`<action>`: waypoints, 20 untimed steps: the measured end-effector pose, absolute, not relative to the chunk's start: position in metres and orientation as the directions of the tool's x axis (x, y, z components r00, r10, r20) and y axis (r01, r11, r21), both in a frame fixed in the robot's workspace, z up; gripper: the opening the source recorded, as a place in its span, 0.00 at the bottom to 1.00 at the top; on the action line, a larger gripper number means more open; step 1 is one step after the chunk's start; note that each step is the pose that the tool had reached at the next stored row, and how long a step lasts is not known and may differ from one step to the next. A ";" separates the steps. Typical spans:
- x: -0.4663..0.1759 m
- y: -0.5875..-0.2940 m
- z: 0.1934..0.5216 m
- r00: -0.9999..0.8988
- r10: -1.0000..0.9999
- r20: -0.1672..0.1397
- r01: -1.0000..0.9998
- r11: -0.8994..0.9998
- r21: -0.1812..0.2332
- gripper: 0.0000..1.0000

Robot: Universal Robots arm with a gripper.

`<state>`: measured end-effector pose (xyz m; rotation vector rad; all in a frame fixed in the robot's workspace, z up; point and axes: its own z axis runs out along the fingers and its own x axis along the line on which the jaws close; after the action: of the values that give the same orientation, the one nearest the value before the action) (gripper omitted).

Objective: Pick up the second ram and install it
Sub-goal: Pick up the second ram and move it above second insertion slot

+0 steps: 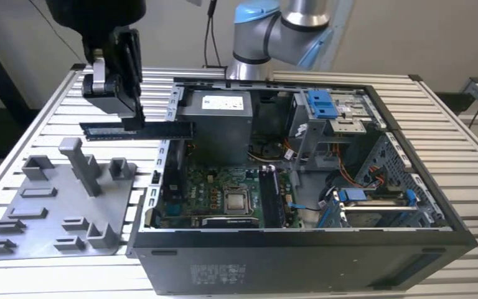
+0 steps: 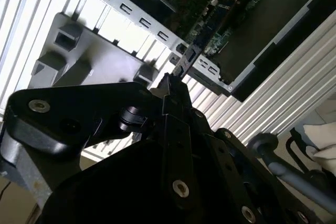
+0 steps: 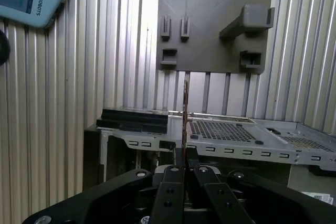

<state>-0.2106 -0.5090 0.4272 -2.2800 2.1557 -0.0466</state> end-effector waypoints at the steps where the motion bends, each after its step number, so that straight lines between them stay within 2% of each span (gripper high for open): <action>1: -0.208 -0.509 0.427 0.056 -0.998 0.019 -0.998 -0.056 -0.023 0.13; 20: -0.159 -0.513 0.427 0.062 -0.998 0.019 -0.998 -0.062 -0.023 0.13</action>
<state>-0.1586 -0.5129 0.4272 -2.2864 2.1492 -0.0462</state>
